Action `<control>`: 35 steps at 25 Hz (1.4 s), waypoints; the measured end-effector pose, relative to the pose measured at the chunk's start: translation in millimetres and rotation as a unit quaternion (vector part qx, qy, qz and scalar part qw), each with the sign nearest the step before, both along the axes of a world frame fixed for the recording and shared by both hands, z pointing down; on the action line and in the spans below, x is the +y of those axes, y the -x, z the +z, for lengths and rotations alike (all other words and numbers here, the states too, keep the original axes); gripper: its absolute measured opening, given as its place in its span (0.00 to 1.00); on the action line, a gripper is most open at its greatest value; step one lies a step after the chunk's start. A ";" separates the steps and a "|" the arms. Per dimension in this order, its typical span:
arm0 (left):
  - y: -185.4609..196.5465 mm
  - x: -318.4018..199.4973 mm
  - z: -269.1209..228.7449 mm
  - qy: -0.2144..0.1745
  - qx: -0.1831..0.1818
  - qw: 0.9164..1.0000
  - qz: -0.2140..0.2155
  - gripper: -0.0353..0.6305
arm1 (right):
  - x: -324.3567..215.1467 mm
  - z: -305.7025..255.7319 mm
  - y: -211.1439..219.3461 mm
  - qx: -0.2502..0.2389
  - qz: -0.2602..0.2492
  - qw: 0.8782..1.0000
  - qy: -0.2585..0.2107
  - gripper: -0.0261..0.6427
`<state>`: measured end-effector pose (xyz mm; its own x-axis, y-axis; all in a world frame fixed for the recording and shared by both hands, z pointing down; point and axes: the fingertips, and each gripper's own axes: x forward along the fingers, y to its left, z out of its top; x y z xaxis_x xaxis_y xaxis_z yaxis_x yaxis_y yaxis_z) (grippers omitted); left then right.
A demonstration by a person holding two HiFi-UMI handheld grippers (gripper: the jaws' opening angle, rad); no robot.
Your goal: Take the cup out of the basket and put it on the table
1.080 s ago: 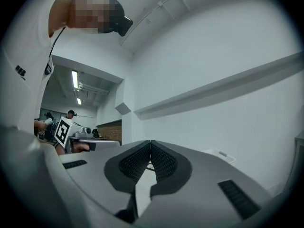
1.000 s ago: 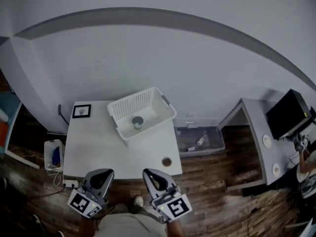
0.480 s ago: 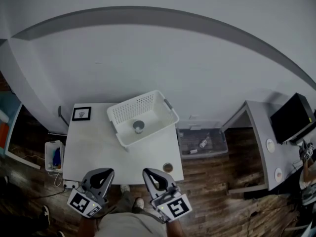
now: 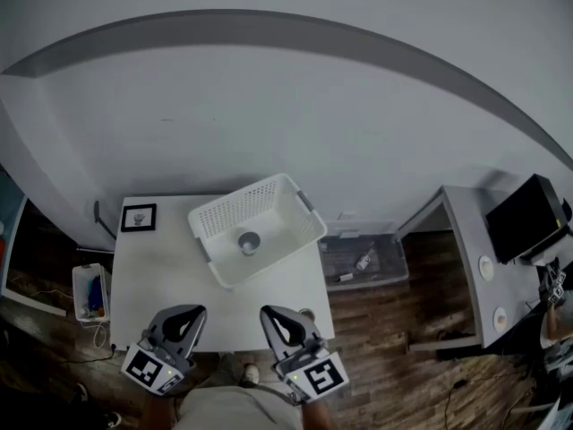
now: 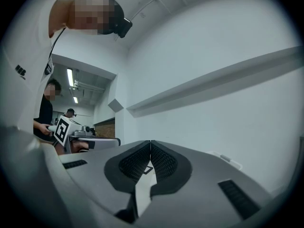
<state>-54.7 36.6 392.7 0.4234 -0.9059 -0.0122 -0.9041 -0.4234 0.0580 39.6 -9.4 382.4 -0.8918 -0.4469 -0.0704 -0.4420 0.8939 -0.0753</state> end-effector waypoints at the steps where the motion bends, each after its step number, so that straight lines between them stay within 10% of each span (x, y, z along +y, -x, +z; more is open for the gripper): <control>1: 4.2 -5.2 0.6 0.000 0.001 1.000 0.002 0.06 | -4.6 1.1 3.7 0.002 0.003 1.000 0.001 0.06; 35: 51.4 -113.6 21.4 0.014 0.005 0.999 0.038 0.06 | -106.3 16.3 54.0 0.041 0.030 0.999 -0.001 0.05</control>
<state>-106.2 -77.0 414.1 0.4904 -0.8715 0.0074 -0.8690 -0.4883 0.0803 -14.5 -115.6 398.7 -0.8664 -0.4994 0.0000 -0.4990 0.8659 -0.0348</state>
